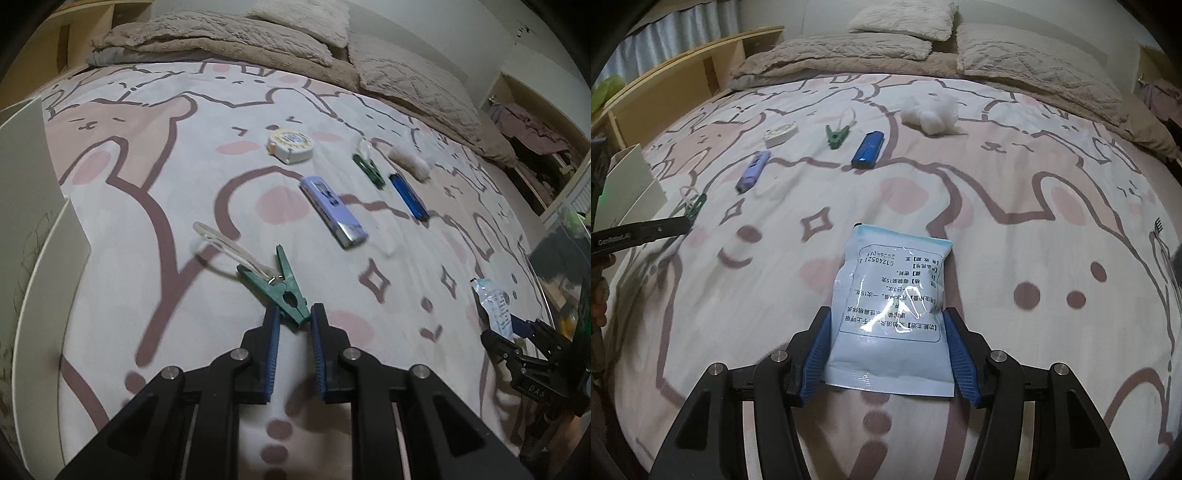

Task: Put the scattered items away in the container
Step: 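Lift the clothespin with the left tool while the right tool lifts the packet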

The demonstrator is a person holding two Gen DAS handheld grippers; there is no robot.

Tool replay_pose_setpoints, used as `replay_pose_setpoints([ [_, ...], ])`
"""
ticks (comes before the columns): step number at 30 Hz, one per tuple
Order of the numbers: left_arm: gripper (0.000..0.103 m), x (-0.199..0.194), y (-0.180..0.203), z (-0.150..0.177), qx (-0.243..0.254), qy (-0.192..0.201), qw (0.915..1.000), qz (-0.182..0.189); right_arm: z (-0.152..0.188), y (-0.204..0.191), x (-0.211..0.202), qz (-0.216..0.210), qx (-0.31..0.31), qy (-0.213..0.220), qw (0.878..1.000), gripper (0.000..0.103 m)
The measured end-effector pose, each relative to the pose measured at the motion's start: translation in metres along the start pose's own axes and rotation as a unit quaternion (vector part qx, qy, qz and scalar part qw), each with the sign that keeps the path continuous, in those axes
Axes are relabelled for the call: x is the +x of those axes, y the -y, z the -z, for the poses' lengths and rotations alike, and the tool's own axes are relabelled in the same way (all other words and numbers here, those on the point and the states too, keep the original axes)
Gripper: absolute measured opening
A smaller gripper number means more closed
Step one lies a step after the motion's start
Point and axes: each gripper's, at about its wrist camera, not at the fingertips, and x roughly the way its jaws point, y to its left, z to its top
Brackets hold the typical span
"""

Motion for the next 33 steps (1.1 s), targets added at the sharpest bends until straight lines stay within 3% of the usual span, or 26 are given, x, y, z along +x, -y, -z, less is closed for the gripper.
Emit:
replay_pose_setpoints([
  [13, 0.017, -0.015, 0.039, 0.033, 0.071, -0.027, 0.9962, 0.042, 0.032, -0.023, -0.025, -0.03, 0.0, -0.005, 1.0, 0.061],
  [20, 0.017, -0.026, 0.043, 0.048, 0.081, -0.035, 0.9954, 0.038, 0.044, -0.037, -0.033, -0.031, -0.013, -0.006, 0.999, 0.062],
  [24, 0.02, -0.027, 0.038, 0.048, 0.07, -0.03, 0.9969, 0.018, 0.043, -0.036, -0.03, -0.041, -0.008, -0.012, 0.999, 0.069],
  [27, 0.04, -0.024, 0.035, 0.046, 0.065, -0.026, 0.9975, 0.008, 0.044, -0.04, -0.029, -0.038, -0.016, -0.012, 0.999, 0.073],
  [31, 0.04, -0.02, 0.037, 0.044, 0.071, -0.02, 0.9973, -0.002, 0.044, -0.043, -0.028, -0.041, -0.021, -0.014, 0.999, 0.08],
  [33, 0.04, -0.018, 0.039, 0.043, 0.072, -0.019, 0.9972, -0.008, 0.044, -0.045, -0.024, -0.049, -0.025, -0.016, 0.998, 0.093],
])
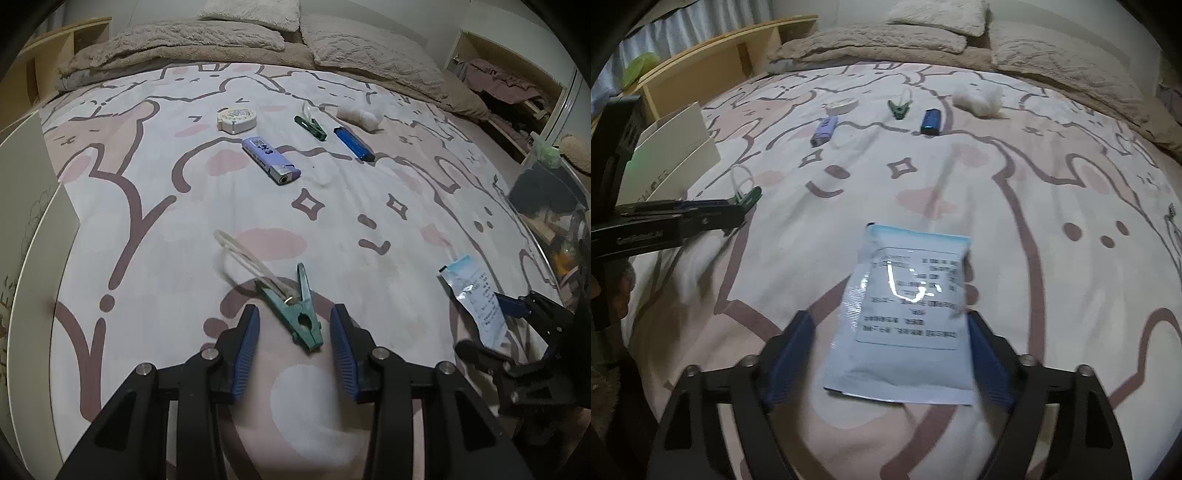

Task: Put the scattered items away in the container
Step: 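Lift the clothespin with the left tool while the right tool lifts the packet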

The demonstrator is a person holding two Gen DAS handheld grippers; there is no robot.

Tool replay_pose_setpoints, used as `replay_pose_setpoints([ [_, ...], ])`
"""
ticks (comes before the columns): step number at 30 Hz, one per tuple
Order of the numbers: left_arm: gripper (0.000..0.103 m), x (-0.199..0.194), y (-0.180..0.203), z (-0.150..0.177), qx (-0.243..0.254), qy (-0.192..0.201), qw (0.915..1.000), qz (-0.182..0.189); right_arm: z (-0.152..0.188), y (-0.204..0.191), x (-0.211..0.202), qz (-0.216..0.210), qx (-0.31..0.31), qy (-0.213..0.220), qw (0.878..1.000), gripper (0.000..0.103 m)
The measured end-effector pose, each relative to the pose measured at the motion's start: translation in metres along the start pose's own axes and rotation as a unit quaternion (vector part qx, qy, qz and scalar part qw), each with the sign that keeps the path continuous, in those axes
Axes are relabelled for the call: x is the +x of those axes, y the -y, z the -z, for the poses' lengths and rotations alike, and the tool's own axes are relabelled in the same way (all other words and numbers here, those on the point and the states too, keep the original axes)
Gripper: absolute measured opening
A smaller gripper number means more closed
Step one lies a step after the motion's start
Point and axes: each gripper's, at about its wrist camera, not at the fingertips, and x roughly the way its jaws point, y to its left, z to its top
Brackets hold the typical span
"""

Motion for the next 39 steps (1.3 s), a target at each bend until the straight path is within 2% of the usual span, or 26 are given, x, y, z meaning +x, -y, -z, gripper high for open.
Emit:
replay_pose_setpoints([
  [2, 0.04, 0.002, 0.001, -0.002, -0.002, 0.002, 1.0, -0.006, -0.001, -0.005, 0.005, -0.006, -0.003, -0.001, 1.0, 0.103],
  [5, 0.04, 0.006, -0.001, -0.005, -0.01, 0.003, 0.9999, -0.013, -0.002, -0.011, 0.01, 0.014, -0.007, 0.002, 1.0, 0.103],
  [10, 0.04, 0.01, -0.004, -0.009, -0.023, 0.008, 0.9995, -0.021, -0.005, -0.002, 0.011, -0.005, 0.018, 0.005, 1.0, 0.103],
  [14, 0.04, 0.013, -0.006, -0.012, -0.041, 0.012, 0.9988, -0.025, -0.007, -0.002, 0.013, -0.004, 0.023, -0.001, 1.0, 0.103],
  [26, 0.04, 0.014, 0.0, -0.011, -0.028, 0.01, 0.9986, -0.043, -0.009, 0.002, 0.007, 0.0, 0.036, 0.019, 0.999, 0.103],
  [28, 0.04, 0.014, 0.001, -0.009, -0.022, 0.009, 0.9986, -0.047, -0.01, 0.002, 0.005, 0.007, 0.036, 0.023, 0.999, 0.096],
  [30, 0.04, 0.014, 0.003, -0.009, -0.02, 0.009, 0.9985, -0.05, -0.011, 0.003, 0.004, 0.018, 0.031, 0.027, 0.999, 0.083],
  [33, 0.04, 0.014, 0.002, -0.009, -0.021, 0.008, 0.9986, -0.049, -0.011, 0.007, 0.001, 0.02, 0.036, 0.031, 0.999, 0.07],
  [35, 0.04, 0.015, 0.002, -0.009, -0.023, 0.008, 0.9986, -0.047, -0.011, 0.009, 0.001, 0.022, 0.039, 0.031, 0.998, 0.065],
  [38, 0.039, 0.015, 0.002, -0.009, -0.023, 0.01, 0.9987, -0.045, -0.011, 0.009, -0.001, 0.023, 0.041, 0.035, 0.998, 0.064],
  [39, 0.032, 0.014, 0.002, -0.008, -0.023, 0.011, 0.9987, -0.045, -0.011, 0.007, -0.003, 0.032, 0.036, 0.04, 0.998, 0.064],
])
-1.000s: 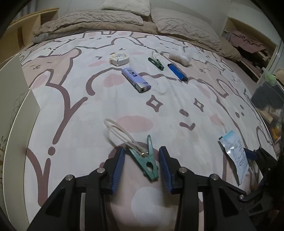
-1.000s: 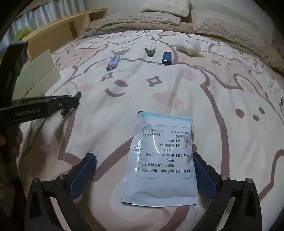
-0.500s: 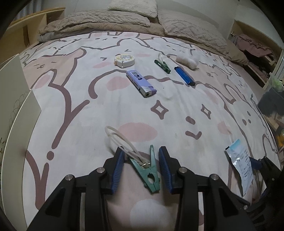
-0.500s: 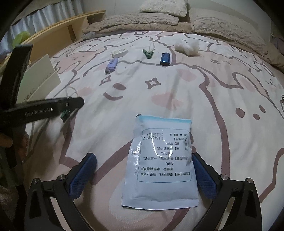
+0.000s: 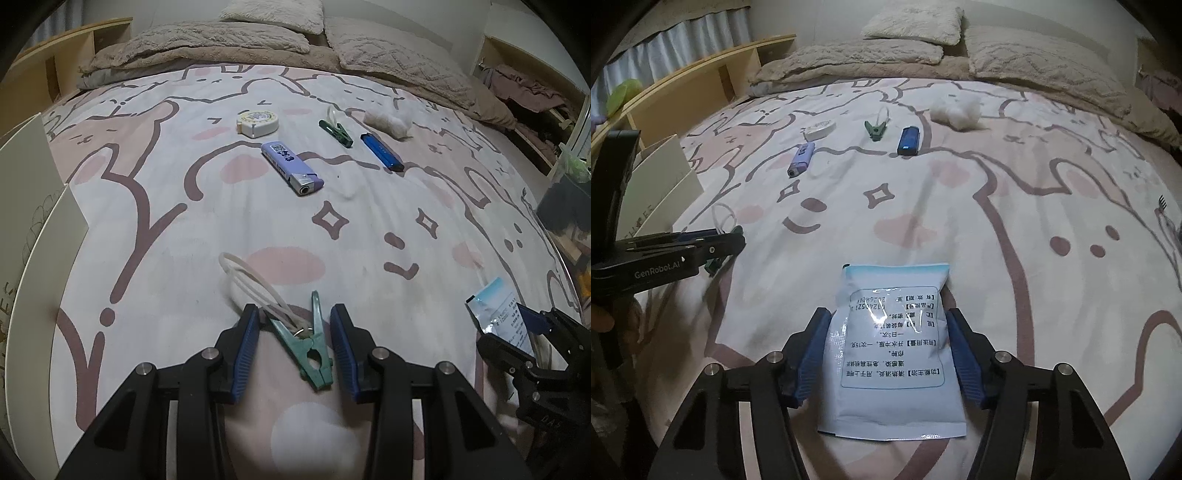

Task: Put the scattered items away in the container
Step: 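Lift the clothespin with the left tool while the right tool lifts the packet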

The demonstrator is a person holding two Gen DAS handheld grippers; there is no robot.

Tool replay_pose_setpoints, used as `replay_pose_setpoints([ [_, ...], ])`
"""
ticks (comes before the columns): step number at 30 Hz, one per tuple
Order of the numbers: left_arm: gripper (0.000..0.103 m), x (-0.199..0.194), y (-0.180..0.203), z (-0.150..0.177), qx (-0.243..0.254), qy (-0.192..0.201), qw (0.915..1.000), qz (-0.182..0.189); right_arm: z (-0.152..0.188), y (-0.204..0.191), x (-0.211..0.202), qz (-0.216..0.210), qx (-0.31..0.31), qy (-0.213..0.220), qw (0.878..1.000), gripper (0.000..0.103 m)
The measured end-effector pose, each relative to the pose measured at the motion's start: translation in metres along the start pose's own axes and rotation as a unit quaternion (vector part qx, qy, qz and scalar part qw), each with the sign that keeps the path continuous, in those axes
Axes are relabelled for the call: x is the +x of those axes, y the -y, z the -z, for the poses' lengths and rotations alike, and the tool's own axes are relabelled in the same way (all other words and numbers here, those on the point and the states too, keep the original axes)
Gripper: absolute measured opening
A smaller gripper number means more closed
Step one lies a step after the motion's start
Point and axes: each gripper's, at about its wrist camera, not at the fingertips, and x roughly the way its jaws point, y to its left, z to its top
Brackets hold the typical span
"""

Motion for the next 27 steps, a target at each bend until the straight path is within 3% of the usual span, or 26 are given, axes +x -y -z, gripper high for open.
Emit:
replay_pose_setpoints([
  [18, 0.031, -0.007, 0.001, 0.001, -0.003, 0.01, 0.9999, 0.007, -0.004, 0.002, -0.012, -0.006, 0.008, 0.022, 1.0, 0.063],
  [27, 0.031, -0.022, 0.016, 0.004, 0.022, 0.026, 0.9994, 0.005, -0.004, 0.001, -0.025, -0.016, 0.02, 0.032, 0.999, 0.063],
])
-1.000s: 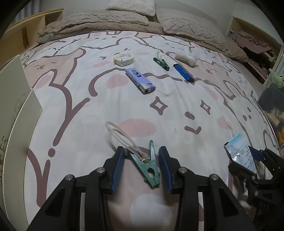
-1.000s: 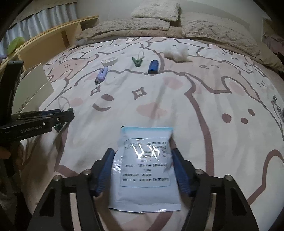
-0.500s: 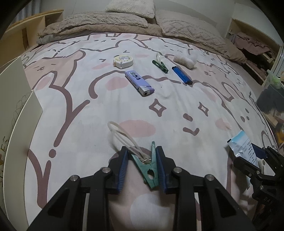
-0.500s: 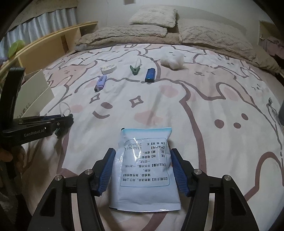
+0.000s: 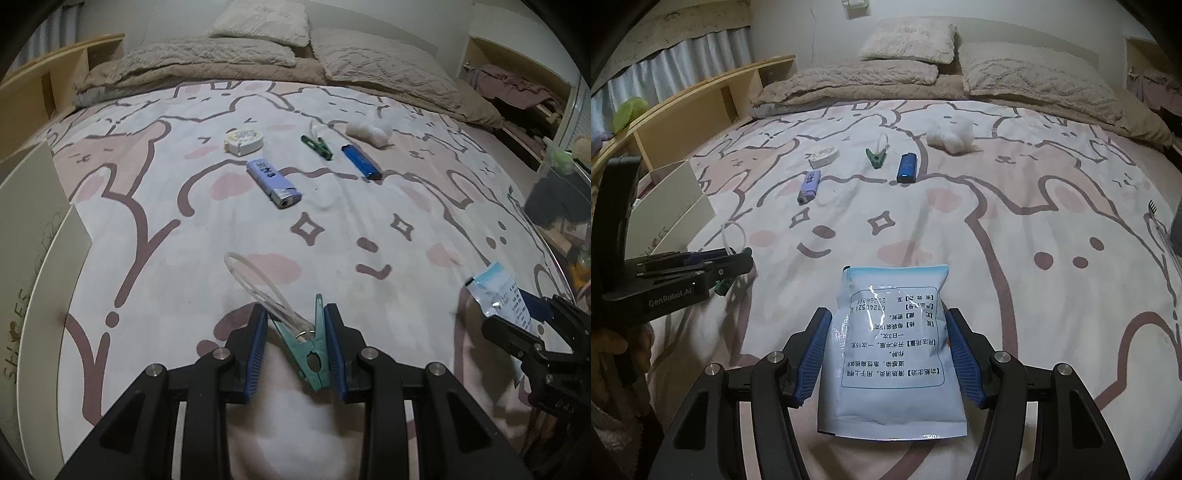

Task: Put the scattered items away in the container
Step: 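Lift the clothespin with the left tool while the right tool lifts the packet, then carry the clothespin and packet over the white storage box with both tools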

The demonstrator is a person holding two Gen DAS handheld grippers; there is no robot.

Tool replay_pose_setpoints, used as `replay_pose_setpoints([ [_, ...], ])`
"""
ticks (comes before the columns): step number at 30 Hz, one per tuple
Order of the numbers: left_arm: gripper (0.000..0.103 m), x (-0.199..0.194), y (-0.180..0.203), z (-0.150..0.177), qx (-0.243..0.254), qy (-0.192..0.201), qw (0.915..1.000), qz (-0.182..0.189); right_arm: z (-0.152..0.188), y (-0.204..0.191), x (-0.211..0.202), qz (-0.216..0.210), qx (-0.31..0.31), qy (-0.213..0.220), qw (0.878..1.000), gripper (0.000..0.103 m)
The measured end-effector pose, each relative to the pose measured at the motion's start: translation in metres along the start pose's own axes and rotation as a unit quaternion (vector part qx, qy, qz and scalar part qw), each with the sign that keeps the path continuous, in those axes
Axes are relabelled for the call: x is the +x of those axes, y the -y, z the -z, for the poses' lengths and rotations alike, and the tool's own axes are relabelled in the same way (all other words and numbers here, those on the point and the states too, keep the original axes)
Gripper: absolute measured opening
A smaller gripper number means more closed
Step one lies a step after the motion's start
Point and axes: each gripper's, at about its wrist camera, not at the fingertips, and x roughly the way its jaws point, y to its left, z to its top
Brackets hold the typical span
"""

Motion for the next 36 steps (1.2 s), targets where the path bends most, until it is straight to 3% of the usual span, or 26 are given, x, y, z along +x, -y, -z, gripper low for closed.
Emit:
replay_pose_setpoints([
  [8, 0.031, -0.02, 0.008, 0.001, 0.012, 0.023, 0.9997, 0.0, -0.006, -0.002, -0.015, -0.006, 0.003, 0.018, 1.0, 0.063],
  [30, 0.031, -0.096, 0.023, -0.005, 0.021, 0.081, 0.9964, 0.017, -0.019, -0.017, -0.082, 0.026, -0.046, 0.064, 0.997, 0.063],
  [36, 0.031, -0.122, 0.017, -0.008, 0.014, 0.098, 0.9949, 0.022, -0.028, -0.02, -0.102, 0.015, -0.044, 0.076, 0.996, 0.063],
])
